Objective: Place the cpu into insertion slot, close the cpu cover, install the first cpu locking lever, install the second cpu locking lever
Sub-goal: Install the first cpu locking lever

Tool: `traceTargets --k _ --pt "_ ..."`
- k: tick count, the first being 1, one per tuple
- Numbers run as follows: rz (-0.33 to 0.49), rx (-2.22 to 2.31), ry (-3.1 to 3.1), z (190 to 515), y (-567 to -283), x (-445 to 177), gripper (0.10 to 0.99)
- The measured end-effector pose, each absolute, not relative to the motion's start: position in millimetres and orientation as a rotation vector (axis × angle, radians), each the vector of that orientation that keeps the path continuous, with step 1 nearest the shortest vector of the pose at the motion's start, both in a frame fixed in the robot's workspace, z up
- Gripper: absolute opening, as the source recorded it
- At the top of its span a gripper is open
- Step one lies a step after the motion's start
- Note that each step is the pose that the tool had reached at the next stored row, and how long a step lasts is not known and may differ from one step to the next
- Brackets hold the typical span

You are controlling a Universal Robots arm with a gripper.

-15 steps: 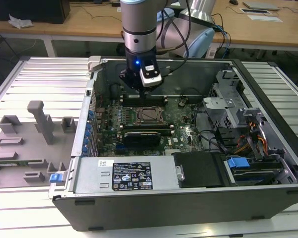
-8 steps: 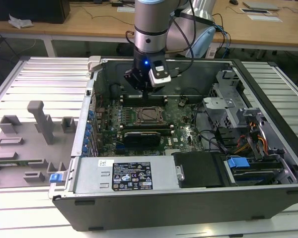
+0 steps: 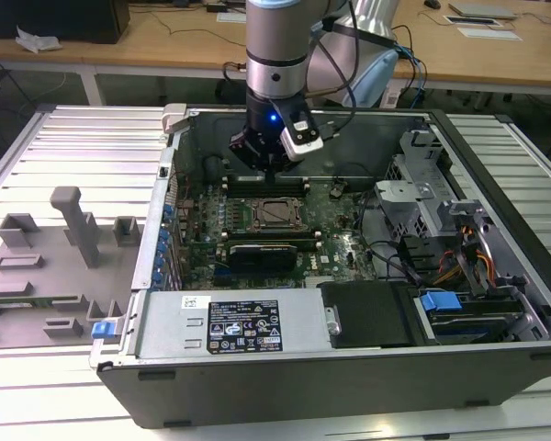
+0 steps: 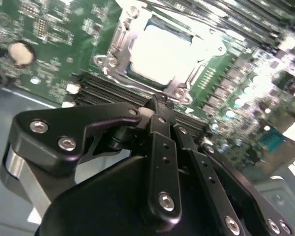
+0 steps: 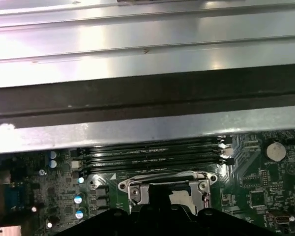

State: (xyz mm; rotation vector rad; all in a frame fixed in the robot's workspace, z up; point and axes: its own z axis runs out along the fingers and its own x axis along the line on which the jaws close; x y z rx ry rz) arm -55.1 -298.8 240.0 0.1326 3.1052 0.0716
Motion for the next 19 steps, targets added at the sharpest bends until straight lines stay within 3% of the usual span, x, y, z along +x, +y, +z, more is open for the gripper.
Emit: traceTargets --k 19 --pt "0.051 0.109 3.114 231 -326 -53 0.106"
